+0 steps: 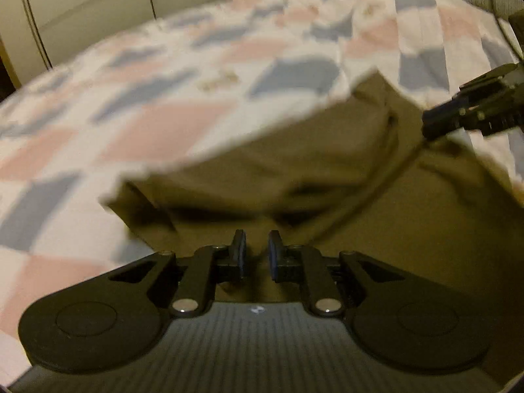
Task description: Fold clothes
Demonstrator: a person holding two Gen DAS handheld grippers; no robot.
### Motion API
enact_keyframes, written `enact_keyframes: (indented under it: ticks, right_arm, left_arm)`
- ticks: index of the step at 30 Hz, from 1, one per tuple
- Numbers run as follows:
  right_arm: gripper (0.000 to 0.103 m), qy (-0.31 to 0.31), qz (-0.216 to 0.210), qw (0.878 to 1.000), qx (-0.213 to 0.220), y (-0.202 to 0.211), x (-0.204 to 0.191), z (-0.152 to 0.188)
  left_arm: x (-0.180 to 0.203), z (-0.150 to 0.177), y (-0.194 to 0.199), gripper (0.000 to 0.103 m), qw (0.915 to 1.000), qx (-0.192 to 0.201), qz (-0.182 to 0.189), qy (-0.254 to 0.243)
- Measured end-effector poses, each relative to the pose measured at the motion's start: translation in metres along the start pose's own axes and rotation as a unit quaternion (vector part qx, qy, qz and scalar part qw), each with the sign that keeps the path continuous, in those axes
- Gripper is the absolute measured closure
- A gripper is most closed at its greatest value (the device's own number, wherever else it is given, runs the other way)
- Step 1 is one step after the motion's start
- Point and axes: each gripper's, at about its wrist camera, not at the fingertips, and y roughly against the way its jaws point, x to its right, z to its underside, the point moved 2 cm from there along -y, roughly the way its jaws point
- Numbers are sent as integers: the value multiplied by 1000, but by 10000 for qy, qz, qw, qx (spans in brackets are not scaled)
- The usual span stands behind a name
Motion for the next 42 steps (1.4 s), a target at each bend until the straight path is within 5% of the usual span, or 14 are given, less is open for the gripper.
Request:
enact_keyframes:
  ticks: [3, 6, 9, 11, 15, 19, 23, 29, 34, 37, 42]
  right_arm:
    - [66, -333, 116, 9976, 592, 21, 9, -30]
    - [54, -225, 274, 9977, 585, -5, 21, -51]
    - [42, -91, 433, 9976, 542, -34, 32, -73]
    - [45, -1, 539, 9972, 512, -54, 39, -87]
    - [91, 33, 944, 9954, 151, -69, 60, -59]
    - [95, -548, 885, 9937, 416, -53, 73, -14]
    - [94, -661, 1005, 9917, 461, -46, 68, -14]
    - [52, -476, 909, 9906, 910, -17, 50, -42]
    - [21, 60, 694, 9943, 805, -35, 29, -50]
    - [16, 549, 688, 9957, 272, -51, 23, -20]
    - [16, 625, 739, 9945, 400, -31, 23, 9]
  left_arm:
    - [-13, -30, -8, 70, 9991, 308, -268, 70]
    - [-21, -49, -35, 71, 9981, 338, -505, 88]
    - [-31, -40, -68, 78, 9974, -83, -698, 170]
    - [-43, -21, -78, 87, 9959, -285, -773, 361]
    - [-68, 15, -77, 94, 9919, -219, -618, 1090]
    - [-74, 18, -73, 95, 9861, -182, -607, 1535]
    - [-59, -1, -52, 94, 9881, -222, -650, 1378]
    - [-12, -24, -33, 76, 9973, 178, -190, 683]
    - [23, 7, -49, 74, 9997, -160, -114, 124]
    - [27, 29, -39, 71, 9997, -133, -184, 123]
    - [30, 48, -14, 70, 9979, -389, -491, 144]
